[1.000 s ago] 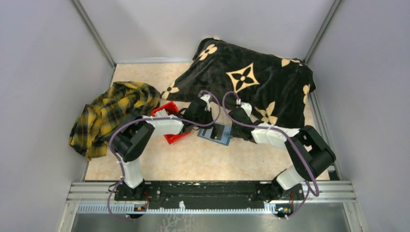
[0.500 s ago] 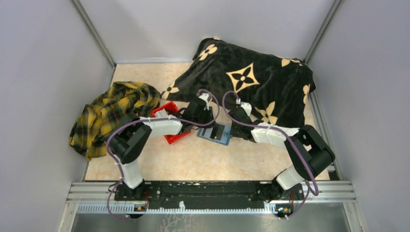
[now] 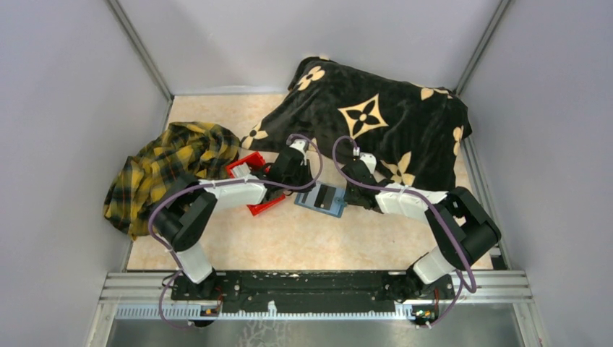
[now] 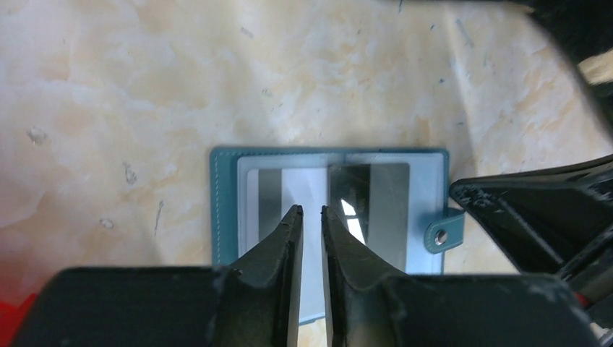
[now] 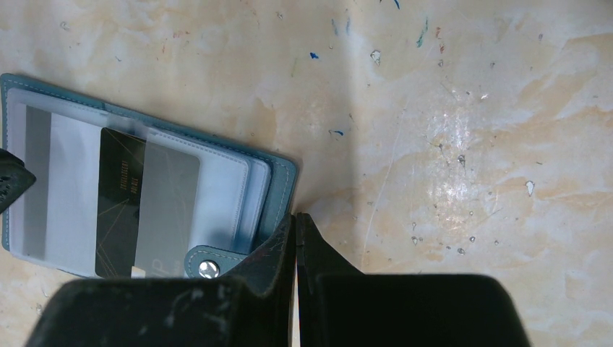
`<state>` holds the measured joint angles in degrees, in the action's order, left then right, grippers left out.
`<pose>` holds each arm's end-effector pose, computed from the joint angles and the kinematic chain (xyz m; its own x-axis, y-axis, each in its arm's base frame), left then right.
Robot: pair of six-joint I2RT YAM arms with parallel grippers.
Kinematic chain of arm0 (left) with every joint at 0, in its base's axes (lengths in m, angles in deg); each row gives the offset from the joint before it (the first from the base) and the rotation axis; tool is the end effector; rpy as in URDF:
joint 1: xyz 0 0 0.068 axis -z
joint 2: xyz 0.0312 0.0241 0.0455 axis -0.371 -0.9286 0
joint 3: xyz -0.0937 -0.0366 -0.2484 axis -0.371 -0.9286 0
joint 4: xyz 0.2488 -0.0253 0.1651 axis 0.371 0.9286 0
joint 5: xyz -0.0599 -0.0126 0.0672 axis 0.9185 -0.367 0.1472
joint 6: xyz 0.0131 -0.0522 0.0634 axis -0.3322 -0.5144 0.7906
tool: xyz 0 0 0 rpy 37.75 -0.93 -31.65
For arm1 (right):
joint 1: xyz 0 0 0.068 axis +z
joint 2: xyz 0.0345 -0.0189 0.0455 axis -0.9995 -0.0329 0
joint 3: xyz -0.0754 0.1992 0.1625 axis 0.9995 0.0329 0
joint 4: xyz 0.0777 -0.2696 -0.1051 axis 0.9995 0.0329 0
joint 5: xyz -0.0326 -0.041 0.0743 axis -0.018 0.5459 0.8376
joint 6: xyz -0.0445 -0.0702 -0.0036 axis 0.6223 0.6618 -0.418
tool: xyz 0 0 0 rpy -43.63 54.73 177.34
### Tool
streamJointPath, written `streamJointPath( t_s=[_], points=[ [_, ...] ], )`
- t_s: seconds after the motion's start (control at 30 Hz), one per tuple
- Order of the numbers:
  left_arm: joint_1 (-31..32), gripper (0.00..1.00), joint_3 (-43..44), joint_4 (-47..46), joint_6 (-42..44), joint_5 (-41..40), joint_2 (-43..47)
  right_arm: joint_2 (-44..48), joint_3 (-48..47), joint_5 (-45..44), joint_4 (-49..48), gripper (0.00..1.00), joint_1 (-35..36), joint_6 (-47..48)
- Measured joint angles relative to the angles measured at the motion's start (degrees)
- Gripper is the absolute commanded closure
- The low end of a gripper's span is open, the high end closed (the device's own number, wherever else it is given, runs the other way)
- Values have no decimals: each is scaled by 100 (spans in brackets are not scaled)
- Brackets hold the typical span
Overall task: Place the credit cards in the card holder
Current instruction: Insert the credit card into the card holder.
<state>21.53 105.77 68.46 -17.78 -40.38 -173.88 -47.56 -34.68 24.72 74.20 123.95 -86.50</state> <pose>0.3121 -0.2880 0.1164 -0.7151 -0.0153 -0.6989 0.3366 0.8687 -0.3634 0.2791 0.1777 0.0923 -0.7868 0.1595 -0.5962 0.0543 0.9802 0.1905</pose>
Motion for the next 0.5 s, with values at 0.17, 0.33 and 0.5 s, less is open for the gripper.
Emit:
streamJointPath(
  t_s=[0.17, 0.33, 0.5],
  points=[
    [0, 93, -232, 37, -24, 4, 31, 0, 0, 2, 0, 100, 0, 0],
    [7, 100, -269, 94, -42, 50, 31, 0, 0, 2, 0, 100, 0, 0],
    [90, 100, -269, 127, -44, 66, 31, 0, 0, 4, -2, 100, 0, -2]
  ],
)
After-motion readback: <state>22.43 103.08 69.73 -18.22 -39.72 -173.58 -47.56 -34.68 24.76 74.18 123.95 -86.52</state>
